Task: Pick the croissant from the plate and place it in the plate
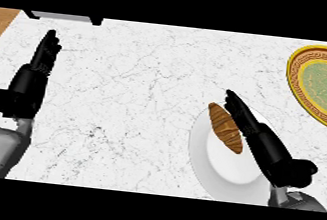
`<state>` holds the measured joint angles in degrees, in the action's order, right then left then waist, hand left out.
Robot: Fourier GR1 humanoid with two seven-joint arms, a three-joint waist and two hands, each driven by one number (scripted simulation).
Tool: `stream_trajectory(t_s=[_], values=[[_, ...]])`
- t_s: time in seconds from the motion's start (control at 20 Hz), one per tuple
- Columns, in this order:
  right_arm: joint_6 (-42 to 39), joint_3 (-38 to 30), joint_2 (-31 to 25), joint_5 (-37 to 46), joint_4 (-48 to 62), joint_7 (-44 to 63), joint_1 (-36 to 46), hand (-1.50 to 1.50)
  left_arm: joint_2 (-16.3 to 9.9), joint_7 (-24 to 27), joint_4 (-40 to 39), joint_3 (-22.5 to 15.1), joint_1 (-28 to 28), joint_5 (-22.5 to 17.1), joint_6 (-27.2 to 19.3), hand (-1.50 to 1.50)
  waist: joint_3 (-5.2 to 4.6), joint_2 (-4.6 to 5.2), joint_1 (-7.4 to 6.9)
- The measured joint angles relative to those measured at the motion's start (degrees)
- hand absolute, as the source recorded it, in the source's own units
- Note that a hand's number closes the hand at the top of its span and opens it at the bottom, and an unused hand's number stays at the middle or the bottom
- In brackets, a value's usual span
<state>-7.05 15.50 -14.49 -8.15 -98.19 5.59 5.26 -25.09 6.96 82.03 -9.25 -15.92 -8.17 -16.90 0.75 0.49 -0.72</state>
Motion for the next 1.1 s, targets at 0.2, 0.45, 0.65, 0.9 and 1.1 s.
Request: stream_trajectory(t_s=[0.2,0.45,0.65,0.9,1.1], values=[[-9.84,-1.63,-1.29,-6.88,4.44,-3.08,6.54,1.5,0.79,-2.46,-1.06,-0.53,1.02,-0.66,0.98,0.0,-0.35,0.21,-1.14],[-17.75,-4.38,-6.65,-4.78,5.47,-11.15,15.31,-1.5,2.75,-6.22,-3.47,-1.8,2.77,-3.11,2.79,0.0,-0.6,0.27,-2.54],[-23.35,-9.14,-6.57,-7.95,16.26,-23.02,15.79,-1.5,3.42,-8.9,-4.18,-1.93,2.73,-5.08,4.4,0.0,-0.35,1.27,-3.04],[-29.57,-8.17,-10.86,-1.22,25.87,-35.33,18.35,-1.5,3.16,-10.91,-4.91,-1.43,2.2,-6.54,6.06,0.0,-0.33,1.29,-3.36],[-26.86,-5.67,-14.56,6.16,30.44,-41.72,20.86,-1.5,3.65,-12.07,-4.53,-1.61,1.95,-6.65,5.96,0.0,-0.35,1.08,-3.42]])
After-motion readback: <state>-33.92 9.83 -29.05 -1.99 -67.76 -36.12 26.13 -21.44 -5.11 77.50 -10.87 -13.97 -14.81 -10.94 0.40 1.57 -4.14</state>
